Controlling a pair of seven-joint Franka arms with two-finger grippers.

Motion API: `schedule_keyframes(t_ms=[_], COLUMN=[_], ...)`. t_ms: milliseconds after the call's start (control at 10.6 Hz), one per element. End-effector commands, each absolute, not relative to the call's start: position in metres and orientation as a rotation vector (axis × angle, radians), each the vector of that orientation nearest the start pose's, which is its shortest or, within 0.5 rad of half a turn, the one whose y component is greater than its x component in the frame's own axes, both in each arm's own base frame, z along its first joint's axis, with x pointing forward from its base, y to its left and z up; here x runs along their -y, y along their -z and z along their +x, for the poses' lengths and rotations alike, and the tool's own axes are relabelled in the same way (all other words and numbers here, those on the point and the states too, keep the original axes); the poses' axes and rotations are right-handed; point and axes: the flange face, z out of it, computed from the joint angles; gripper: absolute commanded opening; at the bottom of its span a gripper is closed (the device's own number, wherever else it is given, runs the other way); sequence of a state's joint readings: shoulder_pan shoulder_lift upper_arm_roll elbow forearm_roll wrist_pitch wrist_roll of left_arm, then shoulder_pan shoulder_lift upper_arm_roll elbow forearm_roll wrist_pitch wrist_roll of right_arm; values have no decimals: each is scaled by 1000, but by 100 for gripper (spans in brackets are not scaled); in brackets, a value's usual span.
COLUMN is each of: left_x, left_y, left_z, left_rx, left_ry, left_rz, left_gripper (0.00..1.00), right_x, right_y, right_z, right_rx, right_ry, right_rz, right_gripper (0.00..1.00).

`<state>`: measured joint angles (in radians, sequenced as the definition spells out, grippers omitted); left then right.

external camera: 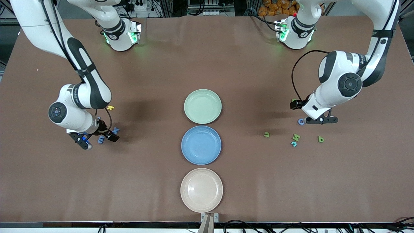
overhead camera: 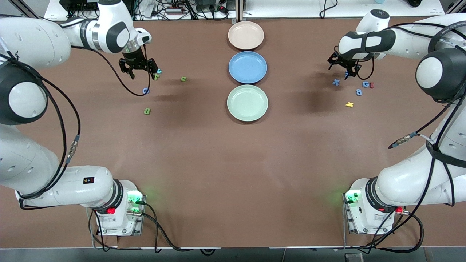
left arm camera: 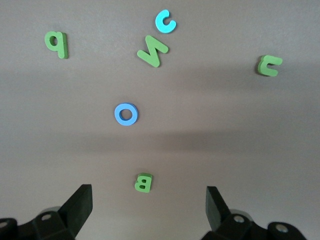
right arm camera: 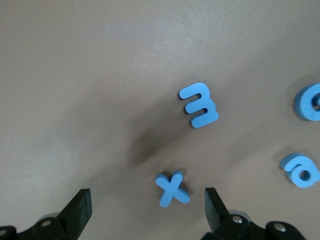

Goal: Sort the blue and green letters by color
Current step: 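Grasp the blue x with the right gripper while the left gripper grasps green B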

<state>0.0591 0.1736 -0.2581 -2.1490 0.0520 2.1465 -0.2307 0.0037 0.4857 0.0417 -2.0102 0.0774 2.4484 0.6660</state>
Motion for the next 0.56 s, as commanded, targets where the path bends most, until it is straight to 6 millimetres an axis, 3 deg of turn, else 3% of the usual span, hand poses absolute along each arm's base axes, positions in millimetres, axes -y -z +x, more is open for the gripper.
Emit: schedule_keyframes(t_ms=[0, 188, 282, 470], left_x=[97, 96, 96, 93], left_y=[-295, -274, -265, -248], left_z=[505, 491, 485, 473], left_rx=[-82, -88, -90, -160], left_ry=[-181, -127, -118, -46], left_rz=[-3095, -3109, -3113, -3128], left_gripper=[100, 100, 100, 89], right_x=[-30, -35, -37, -39], right_y=[-174, -167, -164, -162], right_z=[577, 568, 564, 561], right_rx=[-1077, -1067, -1064, -1052], right_ry=[-96, -125, -138, -150], right_rz=[-2897, -2909, -2913, -2919], right_gripper=[100, 99, 88, 33])
